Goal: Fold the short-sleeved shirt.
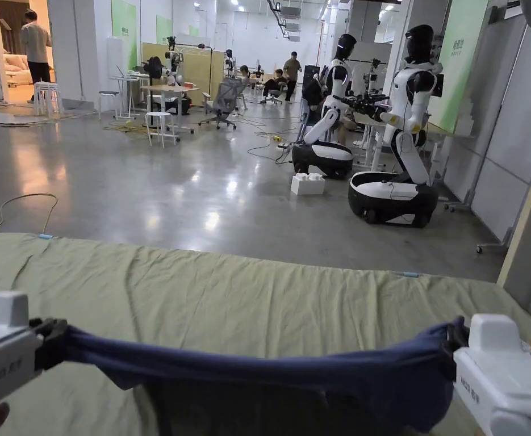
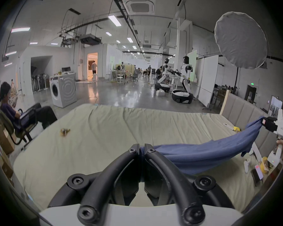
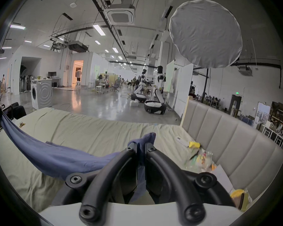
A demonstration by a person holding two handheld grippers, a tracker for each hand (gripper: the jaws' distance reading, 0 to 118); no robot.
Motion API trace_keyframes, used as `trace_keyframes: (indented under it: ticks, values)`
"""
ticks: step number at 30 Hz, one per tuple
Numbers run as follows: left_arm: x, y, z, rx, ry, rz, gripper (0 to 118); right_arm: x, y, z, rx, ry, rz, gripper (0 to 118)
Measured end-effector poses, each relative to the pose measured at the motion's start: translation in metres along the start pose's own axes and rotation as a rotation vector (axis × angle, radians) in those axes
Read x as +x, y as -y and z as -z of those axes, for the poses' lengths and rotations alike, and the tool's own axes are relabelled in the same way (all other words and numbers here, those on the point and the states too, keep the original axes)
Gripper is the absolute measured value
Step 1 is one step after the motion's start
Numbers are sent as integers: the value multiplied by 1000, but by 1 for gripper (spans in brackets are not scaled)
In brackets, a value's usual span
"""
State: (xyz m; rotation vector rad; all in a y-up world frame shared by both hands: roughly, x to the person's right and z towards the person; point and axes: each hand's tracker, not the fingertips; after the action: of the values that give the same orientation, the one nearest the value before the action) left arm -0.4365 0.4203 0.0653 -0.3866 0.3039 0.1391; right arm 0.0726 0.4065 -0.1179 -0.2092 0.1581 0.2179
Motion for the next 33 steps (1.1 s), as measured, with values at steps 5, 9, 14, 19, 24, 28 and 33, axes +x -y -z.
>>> trace_keyframes:
  ticks: [5,9,14,19,24,28,33]
  values:
    - [-4,41,-38,-24,13,-28,4,-3,34,-50,-38,-24,13,8]
    - [2,66,-62,-56,24,-23,4,-9,57,-90,-71,-47,15,8]
    - [12,88,-88,-86,44,3,4,-17,76,-129,-85,-54,18,8]
    - [5,114,-75,-160,43,-10,4,-20,107,-142,-168,-34,18,8]
    - [11,150,-42,-330,5,-25,4,-26,155,-130,-349,-58,2,8]
    - [13,178,-14,-449,-43,-35,4,-29,190,-114,-460,-69,-15,8]
    - [16,200,3,-509,-44,-64,5,-27,216,-100,-569,-77,19,8]
